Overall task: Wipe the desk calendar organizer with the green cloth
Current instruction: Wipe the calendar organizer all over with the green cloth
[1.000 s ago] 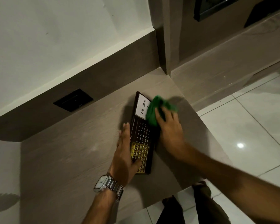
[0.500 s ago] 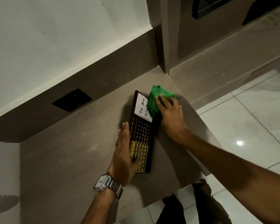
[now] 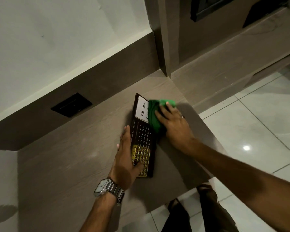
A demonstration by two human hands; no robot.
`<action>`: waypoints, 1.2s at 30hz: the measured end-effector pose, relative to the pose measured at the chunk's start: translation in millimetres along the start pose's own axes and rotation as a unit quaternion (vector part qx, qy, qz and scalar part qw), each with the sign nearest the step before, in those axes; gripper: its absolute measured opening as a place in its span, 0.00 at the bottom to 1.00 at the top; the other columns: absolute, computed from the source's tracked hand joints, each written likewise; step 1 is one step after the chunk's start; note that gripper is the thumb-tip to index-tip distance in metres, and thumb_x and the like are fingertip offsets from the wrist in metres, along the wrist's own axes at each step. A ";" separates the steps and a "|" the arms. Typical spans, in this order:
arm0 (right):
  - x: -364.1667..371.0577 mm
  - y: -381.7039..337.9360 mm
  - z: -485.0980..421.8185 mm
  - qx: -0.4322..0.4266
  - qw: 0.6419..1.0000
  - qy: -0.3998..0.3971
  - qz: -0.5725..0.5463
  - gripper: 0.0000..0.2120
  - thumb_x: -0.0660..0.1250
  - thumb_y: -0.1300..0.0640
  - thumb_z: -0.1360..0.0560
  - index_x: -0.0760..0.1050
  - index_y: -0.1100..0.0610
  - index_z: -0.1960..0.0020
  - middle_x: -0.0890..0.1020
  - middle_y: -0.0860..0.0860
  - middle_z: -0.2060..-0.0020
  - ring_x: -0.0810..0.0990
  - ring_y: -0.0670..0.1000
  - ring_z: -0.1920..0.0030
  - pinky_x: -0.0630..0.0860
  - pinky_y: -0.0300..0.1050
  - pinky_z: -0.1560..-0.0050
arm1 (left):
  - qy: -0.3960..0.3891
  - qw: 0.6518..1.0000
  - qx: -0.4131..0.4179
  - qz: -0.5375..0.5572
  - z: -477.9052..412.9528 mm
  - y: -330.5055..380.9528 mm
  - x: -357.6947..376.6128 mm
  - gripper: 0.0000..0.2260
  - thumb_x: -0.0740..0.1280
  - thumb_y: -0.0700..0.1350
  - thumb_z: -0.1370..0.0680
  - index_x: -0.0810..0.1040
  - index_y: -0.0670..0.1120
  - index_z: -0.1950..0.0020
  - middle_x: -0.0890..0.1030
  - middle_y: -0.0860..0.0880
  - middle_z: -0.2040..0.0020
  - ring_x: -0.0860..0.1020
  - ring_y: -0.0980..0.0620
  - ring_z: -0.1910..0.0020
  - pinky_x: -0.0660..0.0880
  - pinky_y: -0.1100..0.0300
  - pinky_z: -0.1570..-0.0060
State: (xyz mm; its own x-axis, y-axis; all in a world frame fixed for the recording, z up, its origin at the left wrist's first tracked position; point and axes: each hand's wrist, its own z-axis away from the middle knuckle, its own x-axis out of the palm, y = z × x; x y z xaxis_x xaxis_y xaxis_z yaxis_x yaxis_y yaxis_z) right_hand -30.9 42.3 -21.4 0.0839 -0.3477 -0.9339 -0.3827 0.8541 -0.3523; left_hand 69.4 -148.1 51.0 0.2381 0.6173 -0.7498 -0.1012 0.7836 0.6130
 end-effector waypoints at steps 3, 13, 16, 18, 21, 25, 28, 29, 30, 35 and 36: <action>-5.4 3.1 -18.8 0.040 0.999 0.001 -0.005 0.37 0.67 0.62 0.26 0.52 0.52 0.22 0.54 0.55 0.22 0.49 0.59 0.24 0.59 0.61 0.28 | 0.006 1.000 -0.006 0.002 -1.2 2.6 -0.6 0.56 0.74 0.35 0.33 0.33 0.59 0.25 0.51 0.48 0.20 0.52 0.46 0.21 0.57 0.36 0.26; 18.5 -64.9 142.1 -0.112 0.985 -0.090 -0.091 0.39 0.76 0.57 0.34 0.65 0.50 0.27 0.66 0.51 0.27 0.58 0.57 0.26 0.66 0.60 0.33 | 0.008 1.000 -0.018 0.014 -3.0 8.9 -2.4 0.53 0.74 0.38 0.30 0.34 0.62 0.27 0.46 0.50 0.19 0.48 0.44 0.21 0.57 0.36 0.26; 6.7 -59.9 142.1 -0.068 0.978 -0.064 -0.187 0.38 0.70 0.63 0.29 0.57 0.50 0.24 0.56 0.48 0.24 0.47 0.53 0.24 0.58 0.61 0.28 | 0.027 1.000 -0.004 0.012 2.3 10.5 -5.6 0.52 0.74 0.40 0.30 0.36 0.54 0.24 0.44 0.50 0.19 0.44 0.45 0.21 0.53 0.37 0.24; -7.1 -57.2 130.8 -0.013 0.963 -0.011 -0.268 0.37 0.67 0.69 0.31 0.61 0.54 0.25 0.60 0.51 0.25 0.53 0.55 0.24 0.62 0.64 0.31 | 0.041 0.999 -0.016 0.015 11.7 8.6 -6.9 0.52 0.75 0.41 0.30 0.36 0.53 0.24 0.49 0.45 0.20 0.51 0.41 0.21 0.59 0.36 0.26; -16.5 -58.6 112.5 0.021 0.944 0.060 -0.324 0.34 0.65 0.70 0.30 0.62 0.56 0.26 0.61 0.54 0.25 0.55 0.56 0.24 0.62 0.66 0.31 | 0.055 0.998 -0.005 -0.009 28.3 1.1 -2.1 0.53 0.77 0.39 0.32 0.40 0.45 0.23 0.60 0.37 0.23 0.62 0.34 0.26 0.68 0.35 0.33; -15.9 -76.6 91.9 -0.071 0.944 0.061 -0.317 0.32 0.59 0.62 0.27 0.57 0.52 0.24 0.59 0.52 0.24 0.53 0.54 0.24 0.62 0.66 0.31 | 0.083 0.997 0.001 0.001 32.0 -4.2 16.8 0.40 0.76 0.34 0.32 0.58 0.40 0.25 0.74 0.46 0.33 0.74 0.37 0.33 0.74 0.57 0.36; -8.4 -76.4 78.9 -0.127 0.956 0.044 -0.260 0.38 0.66 0.67 0.30 0.56 0.52 0.24 0.60 0.53 0.25 0.51 0.55 0.24 0.65 0.65 0.32 | 0.110 0.993 -0.008 0.051 27.3 -11.2 21.9 0.37 0.75 0.32 0.32 0.62 0.43 0.27 0.72 0.59 0.38 0.75 0.47 0.35 0.69 0.77 0.42; -6.4 -73.1 76.3 -0.108 0.961 0.046 -0.249 0.39 0.68 0.68 0.30 0.57 0.52 0.24 0.60 0.53 0.25 0.51 0.55 0.24 0.65 0.65 0.33 | 0.091 0.995 0.015 0.035 26.7 -16.7 19.9 0.40 0.75 0.32 0.32 0.60 0.42 0.25 0.70 0.56 0.34 0.71 0.50 0.32 0.67 0.75 0.38; -4.4 -70.8 76.3 -0.086 0.964 0.046 -0.246 0.39 0.69 0.69 0.31 0.57 0.52 0.24 0.60 0.54 0.25 0.50 0.56 0.24 0.66 0.66 0.34 | 0.078 0.996 0.039 0.035 28.1 -19.2 15.7 0.41 0.75 0.33 0.32 0.58 0.42 0.24 0.68 0.53 0.30 0.69 0.54 0.30 0.67 0.73 0.36; 7.6 -76.2 92.3 -0.242 0.945 0.039 -0.216 0.47 0.70 0.69 0.36 0.54 0.52 0.23 0.57 0.51 0.24 0.50 0.58 0.23 0.58 0.64 0.30 | 0.073 0.989 -0.001 0.125 37.7 -22.8 16.1 0.13 0.64 0.50 0.22 0.76 0.46 0.40 0.70 0.35 0.29 0.84 0.53 0.50 0.82 0.60 0.52; 5.5 -74.2 89.2 -0.261 0.943 0.043 -0.200 0.46 0.69 0.68 0.36 0.54 0.51 0.23 0.58 0.50 0.24 0.49 0.57 0.23 0.57 0.63 0.29 | 0.041 0.989 0.015 0.142 35.4 -19.4 17.6 0.15 0.68 0.50 0.25 0.77 0.46 0.40 0.72 0.34 0.31 0.83 0.51 0.48 0.81 0.57 0.49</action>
State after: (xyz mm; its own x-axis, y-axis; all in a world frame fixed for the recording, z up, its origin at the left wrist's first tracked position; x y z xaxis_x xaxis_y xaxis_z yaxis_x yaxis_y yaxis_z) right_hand 80.1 11.5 -5.9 0.2515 -0.6515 -0.7158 -0.7385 0.3488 -0.5770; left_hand 109.8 -155.0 34.7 0.1258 0.8168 -0.5630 -0.1242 0.5760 0.8080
